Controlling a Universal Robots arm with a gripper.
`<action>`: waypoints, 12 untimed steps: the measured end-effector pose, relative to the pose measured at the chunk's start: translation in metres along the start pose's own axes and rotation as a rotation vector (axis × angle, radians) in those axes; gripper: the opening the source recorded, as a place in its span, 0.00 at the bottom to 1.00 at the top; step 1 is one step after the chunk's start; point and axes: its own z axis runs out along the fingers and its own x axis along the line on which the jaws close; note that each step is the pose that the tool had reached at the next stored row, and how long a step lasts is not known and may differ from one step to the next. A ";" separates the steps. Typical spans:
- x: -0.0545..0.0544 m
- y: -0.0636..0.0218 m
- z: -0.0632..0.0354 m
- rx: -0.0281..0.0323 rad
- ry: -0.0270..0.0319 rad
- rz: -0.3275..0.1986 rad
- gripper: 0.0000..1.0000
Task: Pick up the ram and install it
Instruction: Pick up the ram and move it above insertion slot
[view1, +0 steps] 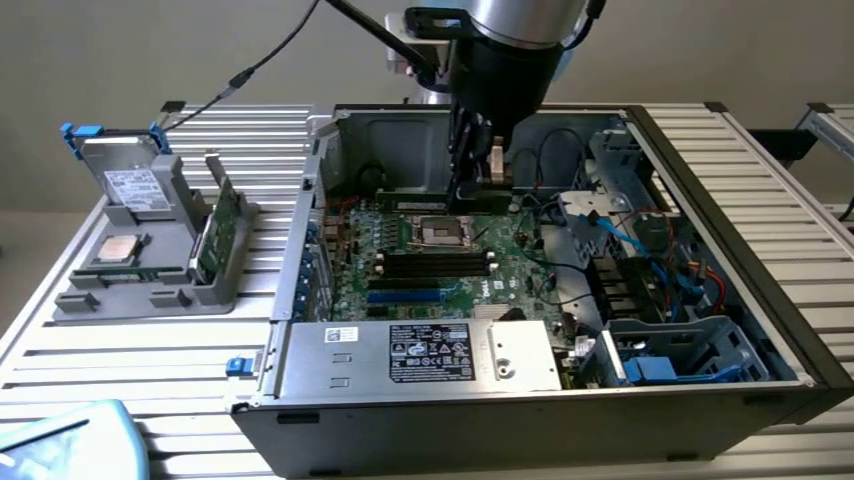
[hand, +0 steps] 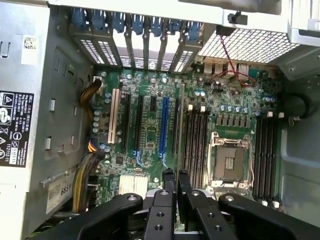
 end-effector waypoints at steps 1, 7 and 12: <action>0.000 -0.0008 0.0014 -0.0003 0.0027 0.000 0.14; -0.002 -0.0106 0.0100 -0.0008 0.0112 -0.001 0.14; -0.004 -0.0174 0.0172 -0.0005 0.0150 0.000 0.14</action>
